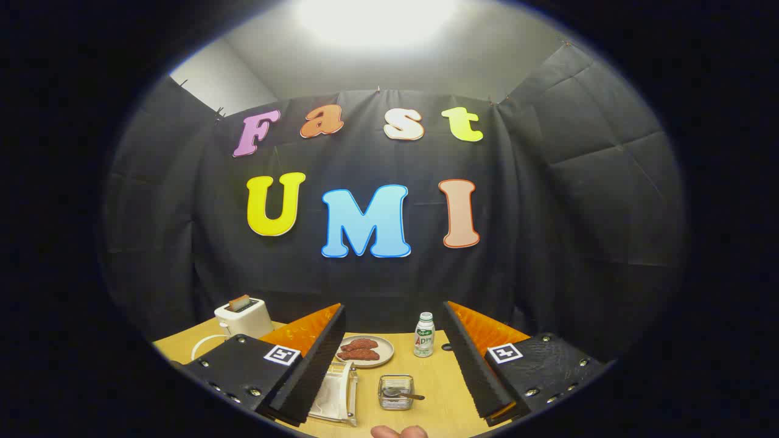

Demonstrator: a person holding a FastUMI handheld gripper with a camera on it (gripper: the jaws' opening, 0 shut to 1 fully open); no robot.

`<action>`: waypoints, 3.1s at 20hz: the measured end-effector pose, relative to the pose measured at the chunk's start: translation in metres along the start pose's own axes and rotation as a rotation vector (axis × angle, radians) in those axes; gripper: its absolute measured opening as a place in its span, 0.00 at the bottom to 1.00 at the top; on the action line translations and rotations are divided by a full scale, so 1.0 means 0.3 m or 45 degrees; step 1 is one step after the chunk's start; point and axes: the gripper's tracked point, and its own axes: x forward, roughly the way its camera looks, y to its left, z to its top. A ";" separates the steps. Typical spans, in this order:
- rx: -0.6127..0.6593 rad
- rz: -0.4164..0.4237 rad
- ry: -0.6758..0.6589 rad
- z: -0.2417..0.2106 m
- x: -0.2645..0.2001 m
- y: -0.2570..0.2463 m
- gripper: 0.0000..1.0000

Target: Take the plate from the dish rack, then take the spoon from the basket and place it into the plate.

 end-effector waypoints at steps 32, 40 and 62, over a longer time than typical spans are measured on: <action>0.053 0.118 0.850 -0.323 0.215 0.396 0.97; -0.253 -0.010 1.169 -0.563 0.333 0.481 0.96; -0.454 -0.303 1.385 -0.660 0.432 0.493 0.14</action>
